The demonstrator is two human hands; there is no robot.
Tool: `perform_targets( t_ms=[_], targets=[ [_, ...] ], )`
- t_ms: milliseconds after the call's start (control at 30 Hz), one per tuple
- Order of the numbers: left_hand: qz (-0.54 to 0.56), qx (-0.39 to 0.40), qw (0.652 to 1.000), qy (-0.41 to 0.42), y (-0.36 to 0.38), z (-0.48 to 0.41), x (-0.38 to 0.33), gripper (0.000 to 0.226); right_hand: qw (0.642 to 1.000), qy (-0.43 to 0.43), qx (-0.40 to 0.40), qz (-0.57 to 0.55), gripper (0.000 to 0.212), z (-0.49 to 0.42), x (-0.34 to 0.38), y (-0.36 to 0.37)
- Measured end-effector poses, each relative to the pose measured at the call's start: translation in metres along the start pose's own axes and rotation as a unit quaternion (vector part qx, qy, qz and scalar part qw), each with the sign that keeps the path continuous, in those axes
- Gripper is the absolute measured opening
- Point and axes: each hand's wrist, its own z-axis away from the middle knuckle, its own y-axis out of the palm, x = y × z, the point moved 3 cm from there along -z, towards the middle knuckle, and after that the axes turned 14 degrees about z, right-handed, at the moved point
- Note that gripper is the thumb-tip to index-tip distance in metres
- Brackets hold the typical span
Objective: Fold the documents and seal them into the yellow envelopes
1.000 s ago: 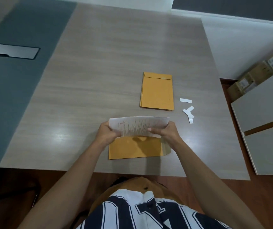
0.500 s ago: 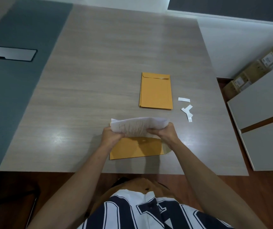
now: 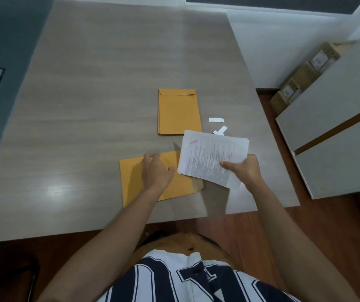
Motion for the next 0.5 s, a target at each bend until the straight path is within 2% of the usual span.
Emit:
perform_targets(
  t_ms=[133,267,500],
  targets=[
    [-0.133,0.049,0.989,-0.028,0.04,0.011,-0.014,0.08,0.998,-0.006,-0.045,0.042,0.049,0.001,-0.018,-0.028],
    [-0.152,0.026,0.986,-0.062,0.058,0.016,-0.013,0.101,0.997,-0.028,-0.052,0.05,0.047,0.006,-0.02,-0.034],
    [-0.157,0.009,0.985,-0.074,0.063,0.015,-0.017,0.107,0.997,-0.037,-0.03,0.056,0.048,0.002,-0.029,-0.036]
  ],
)
